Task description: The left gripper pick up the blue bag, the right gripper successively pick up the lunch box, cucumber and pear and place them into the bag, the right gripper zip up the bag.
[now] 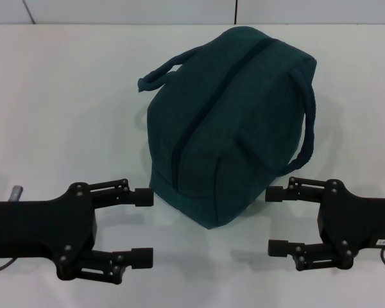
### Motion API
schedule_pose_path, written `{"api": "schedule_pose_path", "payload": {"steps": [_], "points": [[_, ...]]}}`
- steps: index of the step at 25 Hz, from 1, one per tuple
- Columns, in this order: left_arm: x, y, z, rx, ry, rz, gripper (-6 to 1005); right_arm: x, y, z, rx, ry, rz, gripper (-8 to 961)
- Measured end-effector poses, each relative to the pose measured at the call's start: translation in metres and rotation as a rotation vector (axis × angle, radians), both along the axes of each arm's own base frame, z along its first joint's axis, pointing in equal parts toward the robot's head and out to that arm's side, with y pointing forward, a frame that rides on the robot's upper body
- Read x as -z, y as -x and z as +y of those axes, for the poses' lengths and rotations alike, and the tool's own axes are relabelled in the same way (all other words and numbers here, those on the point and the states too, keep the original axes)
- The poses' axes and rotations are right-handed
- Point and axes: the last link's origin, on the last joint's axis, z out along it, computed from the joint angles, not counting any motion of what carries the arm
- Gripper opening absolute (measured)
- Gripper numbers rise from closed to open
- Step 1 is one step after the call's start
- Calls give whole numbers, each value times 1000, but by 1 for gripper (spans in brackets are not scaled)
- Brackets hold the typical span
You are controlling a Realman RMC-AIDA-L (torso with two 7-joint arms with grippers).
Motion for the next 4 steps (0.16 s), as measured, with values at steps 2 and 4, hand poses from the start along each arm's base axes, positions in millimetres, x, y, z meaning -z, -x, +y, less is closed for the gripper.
{"api": "schedule_pose_path", "payload": {"steps": [2, 4], "points": [[0, 0, 0, -1, 1, -1, 879, 0, 0, 0, 0, 0, 1, 784], [0, 0, -1, 0, 1, -1, 879, 0, 0, 0, 0, -1, 4, 784]]}}
